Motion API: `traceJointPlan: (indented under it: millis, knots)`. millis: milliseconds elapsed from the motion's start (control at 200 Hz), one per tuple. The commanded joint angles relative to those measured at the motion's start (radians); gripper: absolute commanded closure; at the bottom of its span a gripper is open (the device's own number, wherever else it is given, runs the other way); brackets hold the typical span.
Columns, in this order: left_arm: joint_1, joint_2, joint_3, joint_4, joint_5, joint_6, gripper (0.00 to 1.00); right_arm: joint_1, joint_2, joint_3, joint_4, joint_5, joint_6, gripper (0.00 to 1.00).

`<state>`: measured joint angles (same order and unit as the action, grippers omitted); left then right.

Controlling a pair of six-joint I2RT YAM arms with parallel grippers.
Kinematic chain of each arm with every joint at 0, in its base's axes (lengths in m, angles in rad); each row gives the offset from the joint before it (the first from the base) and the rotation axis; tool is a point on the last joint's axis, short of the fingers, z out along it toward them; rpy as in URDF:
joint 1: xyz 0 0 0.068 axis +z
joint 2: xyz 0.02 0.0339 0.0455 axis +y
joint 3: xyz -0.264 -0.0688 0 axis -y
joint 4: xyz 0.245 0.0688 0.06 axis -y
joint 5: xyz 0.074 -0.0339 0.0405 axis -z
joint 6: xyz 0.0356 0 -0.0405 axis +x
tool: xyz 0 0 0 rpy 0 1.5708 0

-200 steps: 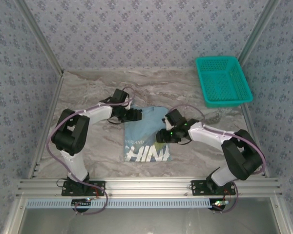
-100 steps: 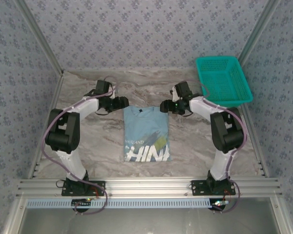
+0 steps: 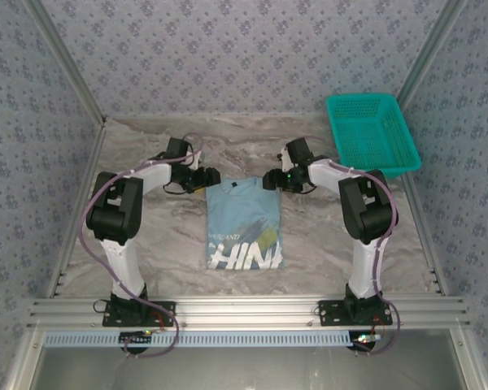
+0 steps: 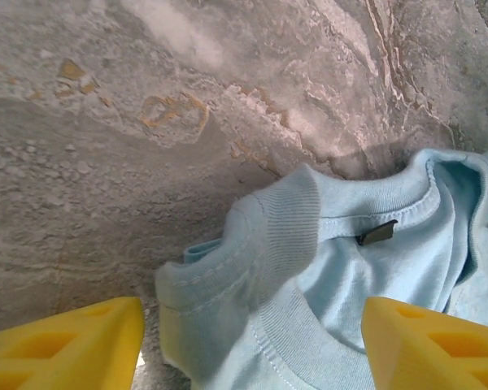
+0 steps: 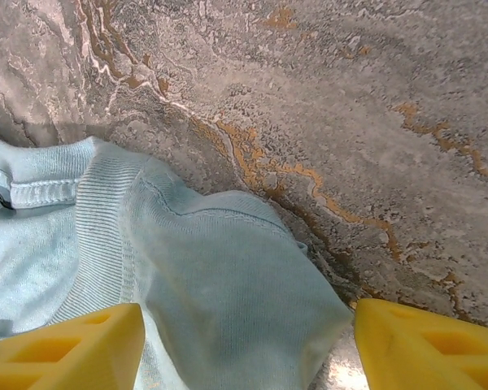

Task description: Fold the inside-out t-shirt

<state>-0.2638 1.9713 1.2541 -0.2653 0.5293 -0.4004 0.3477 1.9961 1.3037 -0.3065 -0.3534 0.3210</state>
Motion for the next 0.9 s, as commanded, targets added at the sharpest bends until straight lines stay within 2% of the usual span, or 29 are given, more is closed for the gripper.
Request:
traceJointPlan:
  millis: [0,615,899]
  knots:
    - [-0.012,0.035,-0.027,0.03,0.057,0.009,0.33,0.038,0.06,0.02,0.02,-0.068,0.011,0.31]
    - [-0.026,0.076,-0.071,0.117,0.139,-0.012,0.6,0.092,0.105,0.039,0.107,-0.163,0.101,0.48]
    - [-0.025,0.091,-0.059,0.145,0.168,-0.025,0.79,0.086,0.118,0.039,0.159,-0.232,0.147,0.6]
